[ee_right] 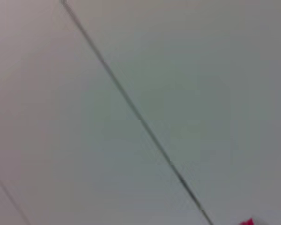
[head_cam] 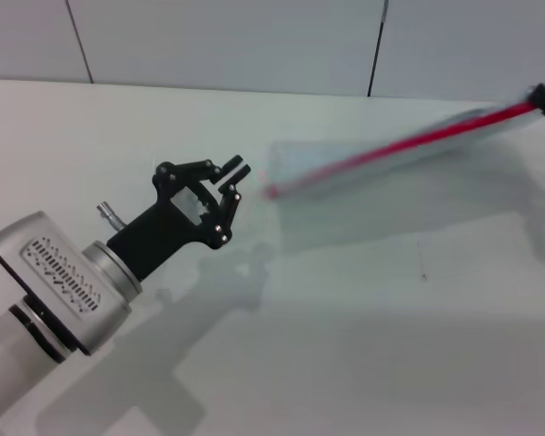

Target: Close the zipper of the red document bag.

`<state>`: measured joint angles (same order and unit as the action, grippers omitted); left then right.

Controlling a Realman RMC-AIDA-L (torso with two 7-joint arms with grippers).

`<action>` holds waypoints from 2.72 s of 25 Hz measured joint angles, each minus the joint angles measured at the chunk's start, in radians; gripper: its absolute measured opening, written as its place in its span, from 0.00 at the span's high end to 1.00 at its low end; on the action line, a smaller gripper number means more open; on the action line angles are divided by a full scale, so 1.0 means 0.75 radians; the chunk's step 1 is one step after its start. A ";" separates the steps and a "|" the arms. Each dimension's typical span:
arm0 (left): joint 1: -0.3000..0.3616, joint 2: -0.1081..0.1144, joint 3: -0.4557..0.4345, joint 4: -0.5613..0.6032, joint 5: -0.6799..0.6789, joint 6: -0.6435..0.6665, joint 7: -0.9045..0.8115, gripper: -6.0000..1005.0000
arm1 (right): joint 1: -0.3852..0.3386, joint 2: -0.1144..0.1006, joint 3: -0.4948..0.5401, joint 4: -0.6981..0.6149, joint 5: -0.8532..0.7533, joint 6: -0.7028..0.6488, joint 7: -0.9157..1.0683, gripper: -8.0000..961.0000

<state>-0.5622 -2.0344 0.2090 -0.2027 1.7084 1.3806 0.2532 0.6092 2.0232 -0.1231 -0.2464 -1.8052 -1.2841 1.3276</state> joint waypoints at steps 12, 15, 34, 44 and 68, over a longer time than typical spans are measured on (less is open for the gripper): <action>0.003 -0.003 -0.001 -0.006 -0.057 0.012 -0.002 0.72 | -0.040 0.006 0.073 0.010 0.073 -0.029 -0.108 0.89; 0.006 -0.004 -0.001 -0.006 -0.057 0.015 -0.002 0.66 | -0.043 0.010 0.113 0.027 0.074 -0.047 -0.190 0.82; 0.104 0.007 -0.324 0.015 -0.058 0.196 -0.136 0.57 | -0.087 0.018 0.308 0.490 0.075 -0.330 -1.453 0.44; 0.122 0.017 -0.340 0.114 -0.139 0.254 -0.529 0.57 | -0.103 0.020 0.341 0.585 0.075 -0.331 -1.716 0.44; 0.132 0.009 -0.355 0.148 -0.194 0.254 -0.593 0.57 | -0.098 0.021 0.342 0.594 0.073 -0.316 -1.712 0.44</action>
<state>-0.4632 -2.0280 -0.0571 -0.0918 1.5630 1.5711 -0.1913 0.5357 2.0386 0.1335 0.1994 -1.7502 -1.5213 0.0437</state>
